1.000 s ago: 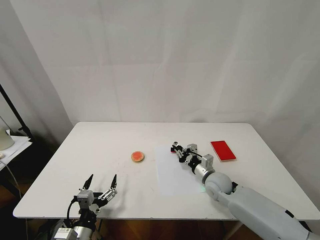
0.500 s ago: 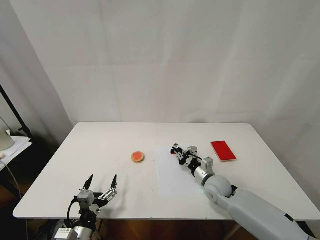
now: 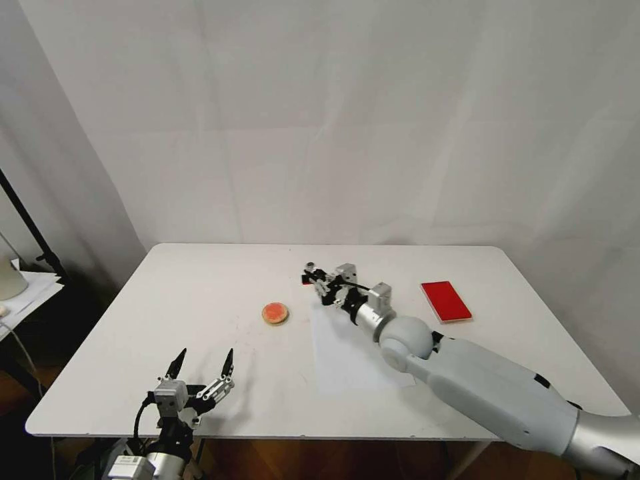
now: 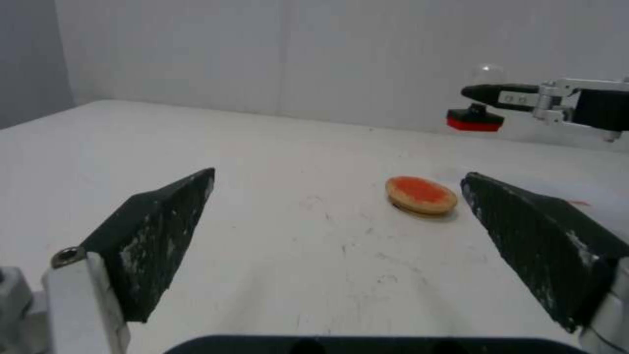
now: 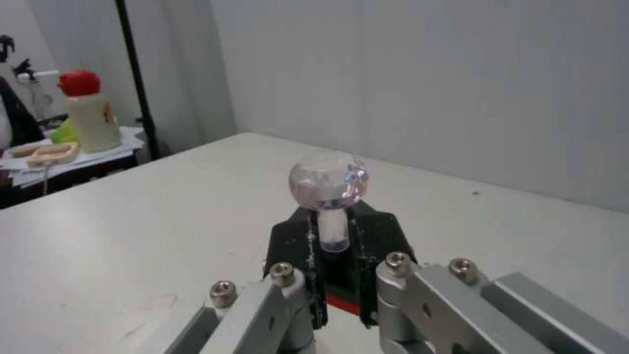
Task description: Pick up the stamp from the ink pad and place it onto another ink pad.
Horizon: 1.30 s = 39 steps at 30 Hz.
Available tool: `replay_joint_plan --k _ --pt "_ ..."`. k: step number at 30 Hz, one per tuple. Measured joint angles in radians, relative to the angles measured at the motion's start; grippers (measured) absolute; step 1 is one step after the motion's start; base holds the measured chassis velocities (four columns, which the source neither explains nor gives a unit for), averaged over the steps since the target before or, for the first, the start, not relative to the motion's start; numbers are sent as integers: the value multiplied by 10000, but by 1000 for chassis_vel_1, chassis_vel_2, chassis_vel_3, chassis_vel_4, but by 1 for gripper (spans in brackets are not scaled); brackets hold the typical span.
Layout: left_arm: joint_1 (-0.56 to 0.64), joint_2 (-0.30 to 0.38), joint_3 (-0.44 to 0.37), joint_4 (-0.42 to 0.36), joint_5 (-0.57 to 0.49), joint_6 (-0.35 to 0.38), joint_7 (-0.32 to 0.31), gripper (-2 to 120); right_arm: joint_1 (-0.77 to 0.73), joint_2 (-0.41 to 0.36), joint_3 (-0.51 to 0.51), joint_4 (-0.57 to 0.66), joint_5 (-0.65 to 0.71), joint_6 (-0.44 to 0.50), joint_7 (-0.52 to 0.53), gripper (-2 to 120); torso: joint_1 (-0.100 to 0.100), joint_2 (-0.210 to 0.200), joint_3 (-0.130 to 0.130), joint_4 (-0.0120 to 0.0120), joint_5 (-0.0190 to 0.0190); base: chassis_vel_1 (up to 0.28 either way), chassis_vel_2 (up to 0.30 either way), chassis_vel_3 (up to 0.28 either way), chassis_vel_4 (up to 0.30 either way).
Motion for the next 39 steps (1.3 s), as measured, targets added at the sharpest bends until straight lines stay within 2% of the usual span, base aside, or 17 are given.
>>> replay_joint_plan --k 4,9,25,39 --pt "-1 0 0 0 0 0 0 100 95 507 -399 -109 -56 -76 24 7 0 0 -1 -1 -1 0 0 0 0" --pt "0 0 0 0 0 0 0 100 129 680 -592 -251 -150 -85 57 7 0 0 -1 -3 -1 0 0 0 0" --pt "0 0 0 0 0 0 0 100 -424 1052 -273 -699 -425 42 80 7 0 0 -1 -2 2 0 0 0 0" --pt "0 0 0 0 0 0 0 100 -813 1075 -39 -801 -516 133 46 7 -1 0 -1 -2 3 0 0 0 0"
